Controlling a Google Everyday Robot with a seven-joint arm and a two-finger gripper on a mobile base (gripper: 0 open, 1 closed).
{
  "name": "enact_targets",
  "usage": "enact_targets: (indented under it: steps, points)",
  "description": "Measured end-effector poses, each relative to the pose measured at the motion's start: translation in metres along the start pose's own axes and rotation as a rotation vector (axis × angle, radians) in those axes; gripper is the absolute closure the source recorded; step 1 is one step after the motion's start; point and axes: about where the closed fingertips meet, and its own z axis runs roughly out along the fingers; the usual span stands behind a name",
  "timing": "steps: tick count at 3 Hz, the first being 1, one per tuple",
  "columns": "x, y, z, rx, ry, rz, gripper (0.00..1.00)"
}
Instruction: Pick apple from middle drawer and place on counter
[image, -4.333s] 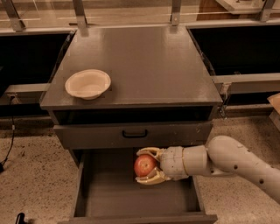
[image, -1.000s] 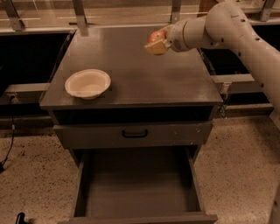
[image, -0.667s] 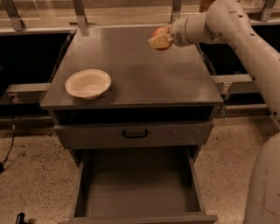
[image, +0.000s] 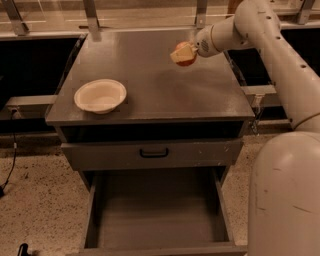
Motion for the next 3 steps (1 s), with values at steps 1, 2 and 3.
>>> enact_targets:
  steps: [1, 2, 3]
  points:
    - [0.0185, 0.0128, 0.0145, -0.067, 0.099, -0.074, 0.35]
    - [0.0228, 0.0171, 0.0153, -0.085, 0.116, -0.078, 0.12]
    - [0.0228, 0.0171, 0.0155, -0.085, 0.117, -0.078, 0.0]
